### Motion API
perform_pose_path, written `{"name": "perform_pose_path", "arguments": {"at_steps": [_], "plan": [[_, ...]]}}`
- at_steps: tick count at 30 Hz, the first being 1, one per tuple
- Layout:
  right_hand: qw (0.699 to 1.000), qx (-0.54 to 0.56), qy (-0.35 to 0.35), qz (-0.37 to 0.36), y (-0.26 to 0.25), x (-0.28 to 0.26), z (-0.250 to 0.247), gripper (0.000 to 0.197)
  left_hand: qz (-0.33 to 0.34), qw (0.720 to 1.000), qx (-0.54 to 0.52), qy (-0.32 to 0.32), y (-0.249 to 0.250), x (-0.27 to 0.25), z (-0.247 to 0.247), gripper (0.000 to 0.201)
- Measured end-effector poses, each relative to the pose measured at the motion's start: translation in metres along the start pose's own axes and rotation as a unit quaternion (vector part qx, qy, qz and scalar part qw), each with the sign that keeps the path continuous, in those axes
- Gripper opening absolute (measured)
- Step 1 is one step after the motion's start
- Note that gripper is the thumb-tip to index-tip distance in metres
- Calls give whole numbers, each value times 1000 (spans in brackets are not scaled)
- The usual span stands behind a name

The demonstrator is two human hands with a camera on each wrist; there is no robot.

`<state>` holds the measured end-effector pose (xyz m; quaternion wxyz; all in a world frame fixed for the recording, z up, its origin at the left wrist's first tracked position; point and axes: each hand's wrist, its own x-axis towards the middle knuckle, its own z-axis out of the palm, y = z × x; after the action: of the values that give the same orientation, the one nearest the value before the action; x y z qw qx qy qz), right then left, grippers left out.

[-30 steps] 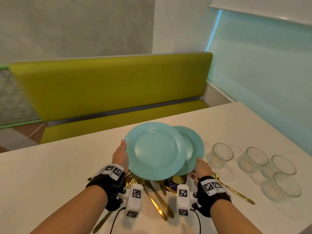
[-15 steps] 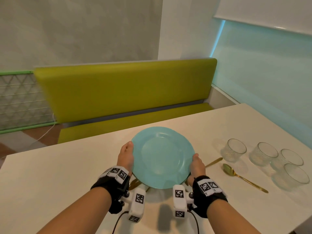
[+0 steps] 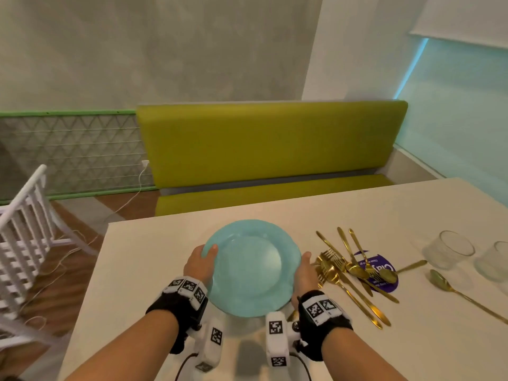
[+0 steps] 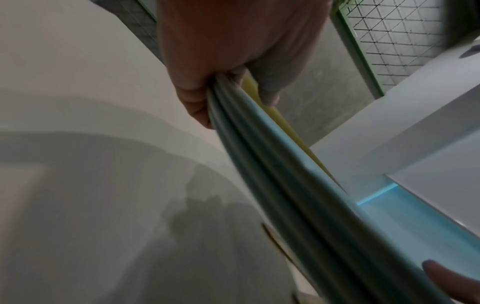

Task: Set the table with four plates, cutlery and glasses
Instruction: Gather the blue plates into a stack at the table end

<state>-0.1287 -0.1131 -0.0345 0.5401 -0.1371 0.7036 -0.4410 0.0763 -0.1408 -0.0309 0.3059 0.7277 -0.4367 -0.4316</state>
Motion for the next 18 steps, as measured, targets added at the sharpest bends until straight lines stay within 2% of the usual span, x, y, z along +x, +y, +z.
{"name": "perform_pose_path", "arguments": {"at_steps": [5, 10, 18], "plan": [[986, -160, -50, -25, 24, -9, 43, 63, -44, 999, 26, 9, -48, 20, -38, 49], [962, -263, -78, -13, 48, -6, 65, 60, -77, 995, 64, 9, -80, 30, -58, 52], [944, -317, -87, -9, 60, 1, 99, 59, -105, 990, 96, -13, -109, 57, -83, 58]]}}
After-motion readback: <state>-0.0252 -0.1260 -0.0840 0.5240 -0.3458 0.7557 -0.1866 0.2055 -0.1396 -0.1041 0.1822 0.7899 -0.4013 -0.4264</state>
